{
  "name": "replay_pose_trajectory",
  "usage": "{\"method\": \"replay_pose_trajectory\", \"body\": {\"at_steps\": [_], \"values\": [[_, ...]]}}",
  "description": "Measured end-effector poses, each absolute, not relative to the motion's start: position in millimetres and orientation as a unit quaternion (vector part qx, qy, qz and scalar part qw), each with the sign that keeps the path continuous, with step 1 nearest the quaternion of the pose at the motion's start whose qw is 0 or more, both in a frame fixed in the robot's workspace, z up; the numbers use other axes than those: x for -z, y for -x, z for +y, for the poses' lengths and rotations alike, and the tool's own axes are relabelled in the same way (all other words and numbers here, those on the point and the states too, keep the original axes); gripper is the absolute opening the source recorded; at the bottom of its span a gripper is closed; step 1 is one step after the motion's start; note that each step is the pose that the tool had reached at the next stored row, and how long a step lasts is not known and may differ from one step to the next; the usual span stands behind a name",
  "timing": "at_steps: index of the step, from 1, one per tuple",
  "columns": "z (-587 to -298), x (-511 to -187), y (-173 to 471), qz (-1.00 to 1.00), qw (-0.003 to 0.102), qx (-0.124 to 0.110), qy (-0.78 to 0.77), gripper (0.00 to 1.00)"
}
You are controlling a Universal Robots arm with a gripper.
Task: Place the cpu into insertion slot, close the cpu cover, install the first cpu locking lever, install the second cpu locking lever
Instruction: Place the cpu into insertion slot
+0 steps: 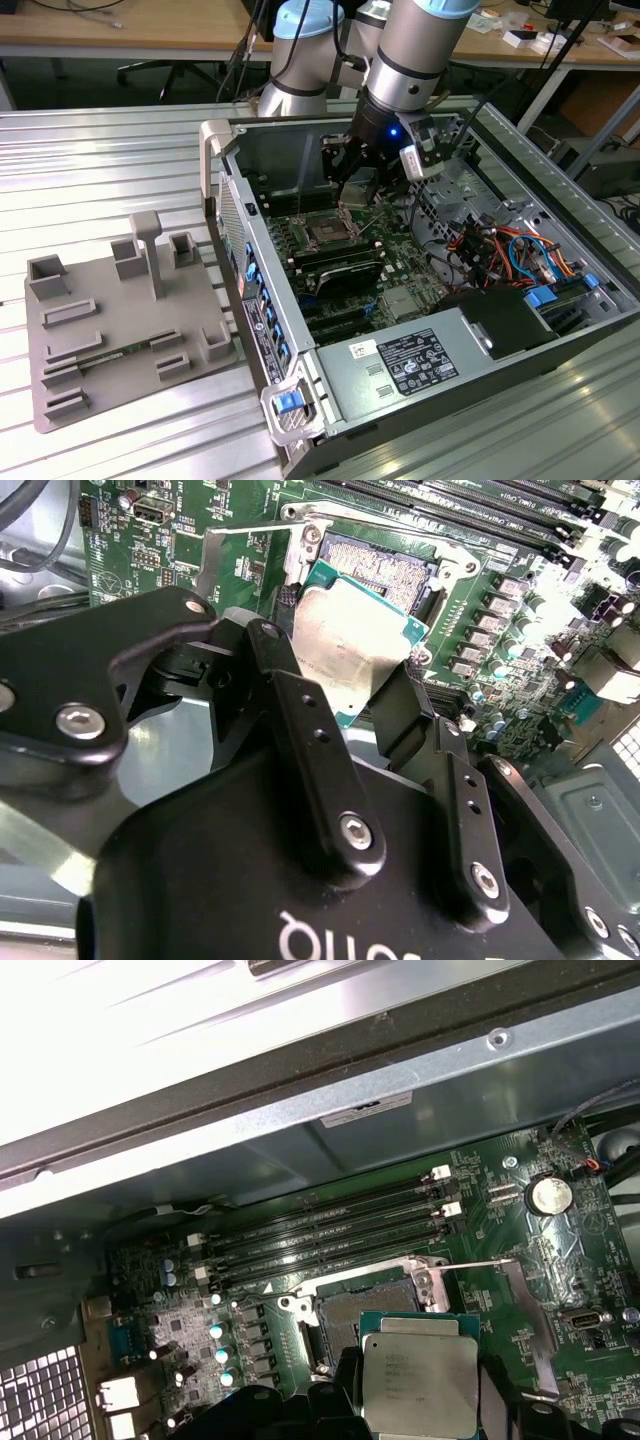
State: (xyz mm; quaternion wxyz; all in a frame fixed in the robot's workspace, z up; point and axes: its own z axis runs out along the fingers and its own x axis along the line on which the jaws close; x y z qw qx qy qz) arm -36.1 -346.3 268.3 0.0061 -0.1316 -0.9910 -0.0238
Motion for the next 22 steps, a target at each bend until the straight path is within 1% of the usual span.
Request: {"method": "replay_pose_trajectory", "body": {"at_steps": [22], "values": [[-346.3, -268.2, 36.1, -0.989, 0.006, 0.024, 0.146, 0.55]]}}
